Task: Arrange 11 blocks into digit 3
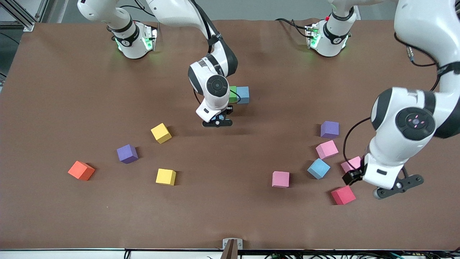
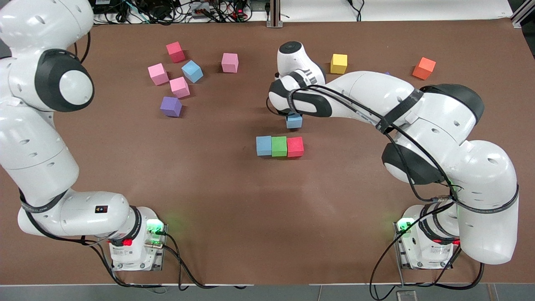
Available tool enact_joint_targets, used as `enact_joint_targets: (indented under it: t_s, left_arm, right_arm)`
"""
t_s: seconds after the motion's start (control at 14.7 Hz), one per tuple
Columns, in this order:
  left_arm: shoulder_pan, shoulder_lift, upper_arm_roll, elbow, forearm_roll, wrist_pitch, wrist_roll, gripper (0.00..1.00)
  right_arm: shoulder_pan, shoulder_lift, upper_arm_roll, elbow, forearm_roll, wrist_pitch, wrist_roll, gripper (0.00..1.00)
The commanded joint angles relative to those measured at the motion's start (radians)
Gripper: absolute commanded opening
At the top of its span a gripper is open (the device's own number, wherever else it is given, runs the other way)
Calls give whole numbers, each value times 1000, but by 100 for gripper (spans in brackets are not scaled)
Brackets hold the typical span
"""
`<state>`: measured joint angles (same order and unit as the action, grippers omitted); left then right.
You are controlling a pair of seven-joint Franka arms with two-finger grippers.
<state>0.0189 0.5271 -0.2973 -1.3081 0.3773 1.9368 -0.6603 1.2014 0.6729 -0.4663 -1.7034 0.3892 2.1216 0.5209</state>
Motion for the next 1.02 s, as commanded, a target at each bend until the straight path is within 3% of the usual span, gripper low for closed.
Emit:
enact_joint_targets:
  t_s: [0.0, 0.27, 0.48, 0.95]
  left_arm:
    - [1, -119, 1, -30, -67, -105, 69, 100]
    - [35, -240, 1, -30, -132, -254, 229, 100]
    - [50, -300, 10, -28, -213, -303, 272, 100]
    - [59, -430, 32, -94, -245, -380, 376, 100]
  right_arm:
    - [11, -15, -6, -25, -6, 20, -13, 28]
    - [3, -15, -6, -18, -6, 20, -18, 28]
    - [4, -15, -6, -19, -7, 27, -22, 28]
    - [9, -15, -3, -21, -7, 61, -24, 28]
